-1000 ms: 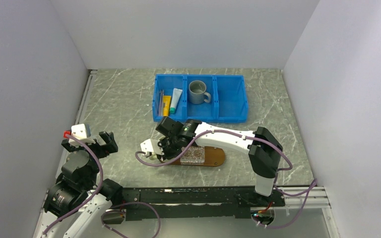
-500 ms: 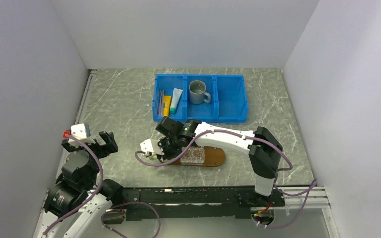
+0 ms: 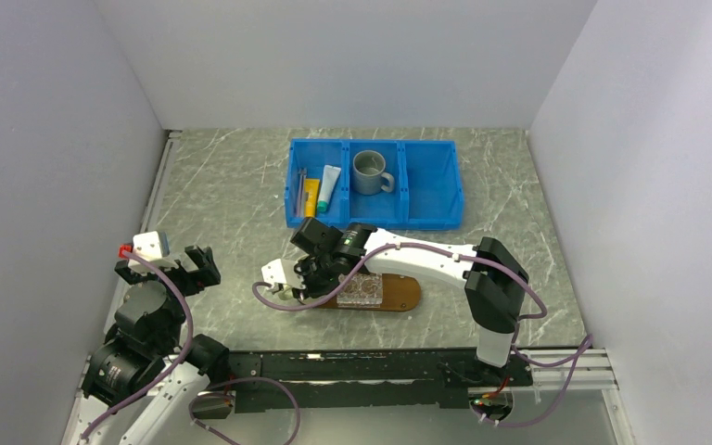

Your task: Prepare toiletry sets of a toothbrush and toothpaste on the tray

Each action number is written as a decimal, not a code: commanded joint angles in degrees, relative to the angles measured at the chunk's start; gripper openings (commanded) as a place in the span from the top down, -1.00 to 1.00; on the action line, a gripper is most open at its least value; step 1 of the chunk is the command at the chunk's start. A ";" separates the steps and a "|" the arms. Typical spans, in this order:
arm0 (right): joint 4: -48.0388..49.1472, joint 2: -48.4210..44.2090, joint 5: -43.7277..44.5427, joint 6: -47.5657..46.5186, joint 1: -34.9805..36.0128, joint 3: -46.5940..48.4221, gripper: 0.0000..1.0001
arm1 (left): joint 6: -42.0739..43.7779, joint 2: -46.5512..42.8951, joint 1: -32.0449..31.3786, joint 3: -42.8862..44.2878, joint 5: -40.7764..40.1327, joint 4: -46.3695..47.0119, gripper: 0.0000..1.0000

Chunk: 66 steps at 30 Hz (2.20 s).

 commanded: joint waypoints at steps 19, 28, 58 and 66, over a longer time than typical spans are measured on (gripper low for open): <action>1.99 -5.35 2.24 0.22 -0.14 2.48 0.35 | 0.93 0.99 0.69 0.42 1.18 2.42 -0.98; 1.30 -8.11 4.08 0.12 -0.61 3.22 0.33 | 0.93 1.18 0.82 0.36 1.50 2.42 -0.98; 6.09 -4.22 14.38 6.82 -21.85 13.80 0.20 | 1.19 2.09 0.95 0.28 2.12 2.54 -0.98; 7.64 3.07 11.79 5.29 -27.62 17.58 0.19 | 1.37 2.15 0.95 0.26 2.72 2.84 -0.98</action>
